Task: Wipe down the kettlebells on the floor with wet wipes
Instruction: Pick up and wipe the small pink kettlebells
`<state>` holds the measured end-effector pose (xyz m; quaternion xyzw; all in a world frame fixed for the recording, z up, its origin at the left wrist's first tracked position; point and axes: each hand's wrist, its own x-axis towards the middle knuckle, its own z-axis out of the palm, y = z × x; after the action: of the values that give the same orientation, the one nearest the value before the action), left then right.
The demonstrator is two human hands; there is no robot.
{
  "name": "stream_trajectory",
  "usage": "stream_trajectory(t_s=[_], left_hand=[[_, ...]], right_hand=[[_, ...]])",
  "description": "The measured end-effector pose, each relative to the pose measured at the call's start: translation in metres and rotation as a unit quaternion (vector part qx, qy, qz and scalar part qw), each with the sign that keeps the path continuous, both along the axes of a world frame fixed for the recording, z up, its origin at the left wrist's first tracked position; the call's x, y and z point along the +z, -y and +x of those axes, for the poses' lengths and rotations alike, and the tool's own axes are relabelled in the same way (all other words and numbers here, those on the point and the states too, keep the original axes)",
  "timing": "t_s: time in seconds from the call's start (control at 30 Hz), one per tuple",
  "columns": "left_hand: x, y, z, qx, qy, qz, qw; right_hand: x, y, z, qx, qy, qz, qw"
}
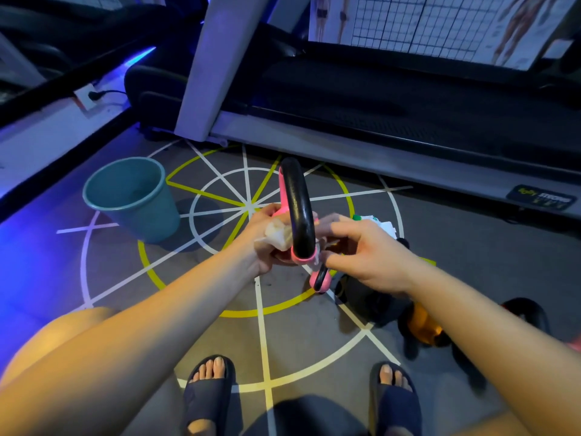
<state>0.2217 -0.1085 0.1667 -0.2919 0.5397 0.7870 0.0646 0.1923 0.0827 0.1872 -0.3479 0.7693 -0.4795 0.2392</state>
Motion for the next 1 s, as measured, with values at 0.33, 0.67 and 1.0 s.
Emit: stream_trajectory(t_s=[0.33,0.67,1.0], left_hand=[[-0.008,-0.004,0.009,-0.026,0.004,-0.038,0.999],[-0.012,-0.015,0.014,-0.053,-0.012,-0.032,0.998],[-0.01,-0.018,0.022,-0.012,-0.024,0.013,1.0]], right_hand=[[0.013,-0.003,0.019,-0.041,0.307,-0.152,0.938],[-0.009,-0.001,0.022,0.034,-0.238,0.018,0.97],[-0.007,-0.006,0.031,-0.018,-0.192,0.021,0.981]])
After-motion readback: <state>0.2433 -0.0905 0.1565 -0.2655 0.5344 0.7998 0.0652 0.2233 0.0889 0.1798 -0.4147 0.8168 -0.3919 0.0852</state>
